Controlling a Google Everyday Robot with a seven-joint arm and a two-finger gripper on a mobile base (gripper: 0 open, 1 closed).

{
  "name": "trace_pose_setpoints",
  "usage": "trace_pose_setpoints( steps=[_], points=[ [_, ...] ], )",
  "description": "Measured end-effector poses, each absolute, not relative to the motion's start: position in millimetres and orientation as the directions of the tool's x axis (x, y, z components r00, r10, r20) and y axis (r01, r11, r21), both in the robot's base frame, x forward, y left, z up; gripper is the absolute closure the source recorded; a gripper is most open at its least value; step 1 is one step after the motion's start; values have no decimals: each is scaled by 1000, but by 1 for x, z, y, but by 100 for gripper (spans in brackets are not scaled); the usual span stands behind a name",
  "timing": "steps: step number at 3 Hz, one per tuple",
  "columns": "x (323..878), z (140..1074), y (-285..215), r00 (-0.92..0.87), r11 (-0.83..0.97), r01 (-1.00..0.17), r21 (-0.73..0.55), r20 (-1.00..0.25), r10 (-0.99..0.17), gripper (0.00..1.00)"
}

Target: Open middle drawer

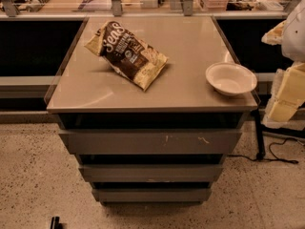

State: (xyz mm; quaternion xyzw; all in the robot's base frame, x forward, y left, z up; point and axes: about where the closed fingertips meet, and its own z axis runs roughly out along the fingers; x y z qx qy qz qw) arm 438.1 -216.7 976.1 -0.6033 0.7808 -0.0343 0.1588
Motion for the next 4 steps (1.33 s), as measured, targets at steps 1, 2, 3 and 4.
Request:
trace_pose_setpoints(
  steps=[1,2,3,4],
  points=[
    [438,976,-217,-222,270,-931,-245,-207,-953,0],
    [438,971,-213,-217,268,-924,-271,-206,-954,0],
    [417,945,-210,-222,297,-913,-279,-271,-937,0],
    [392,874,-213,-271,375,-905,-198,-411,-870,0]
  ],
)
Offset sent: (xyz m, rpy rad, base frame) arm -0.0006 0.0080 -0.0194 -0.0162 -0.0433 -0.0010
